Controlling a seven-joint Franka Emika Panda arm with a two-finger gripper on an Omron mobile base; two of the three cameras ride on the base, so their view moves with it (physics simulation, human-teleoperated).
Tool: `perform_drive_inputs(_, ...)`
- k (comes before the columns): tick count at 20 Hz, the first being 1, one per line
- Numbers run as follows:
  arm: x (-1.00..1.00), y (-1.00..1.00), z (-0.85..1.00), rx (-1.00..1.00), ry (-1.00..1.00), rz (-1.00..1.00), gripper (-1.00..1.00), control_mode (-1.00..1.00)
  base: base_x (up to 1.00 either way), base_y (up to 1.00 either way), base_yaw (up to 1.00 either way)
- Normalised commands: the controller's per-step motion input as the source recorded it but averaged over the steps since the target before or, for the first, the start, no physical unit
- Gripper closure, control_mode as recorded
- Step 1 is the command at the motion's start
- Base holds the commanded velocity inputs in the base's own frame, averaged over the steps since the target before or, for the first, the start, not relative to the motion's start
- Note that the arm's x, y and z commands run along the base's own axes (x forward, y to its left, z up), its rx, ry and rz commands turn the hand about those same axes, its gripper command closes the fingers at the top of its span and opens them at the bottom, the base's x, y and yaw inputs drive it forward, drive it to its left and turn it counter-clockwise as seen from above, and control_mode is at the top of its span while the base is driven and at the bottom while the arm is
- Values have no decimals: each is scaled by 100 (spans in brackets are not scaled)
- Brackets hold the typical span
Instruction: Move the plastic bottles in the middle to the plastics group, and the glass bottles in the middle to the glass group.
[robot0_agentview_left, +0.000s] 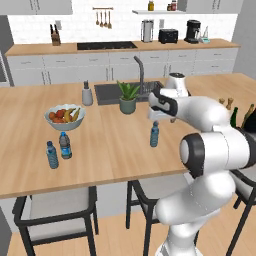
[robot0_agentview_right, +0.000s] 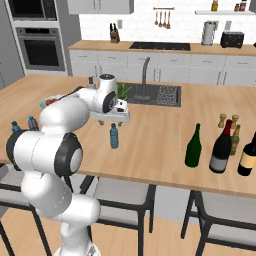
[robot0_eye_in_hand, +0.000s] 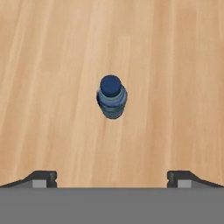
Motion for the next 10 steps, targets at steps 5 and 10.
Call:
perform_drive_inputs(5, 24, 18, -21, 0, 6, -3, -100, -100, 0, 0, 0)
perform_drive_inputs(10, 26, 2, -31, 0, 1, 0, -100, -100, 0, 0, 0)
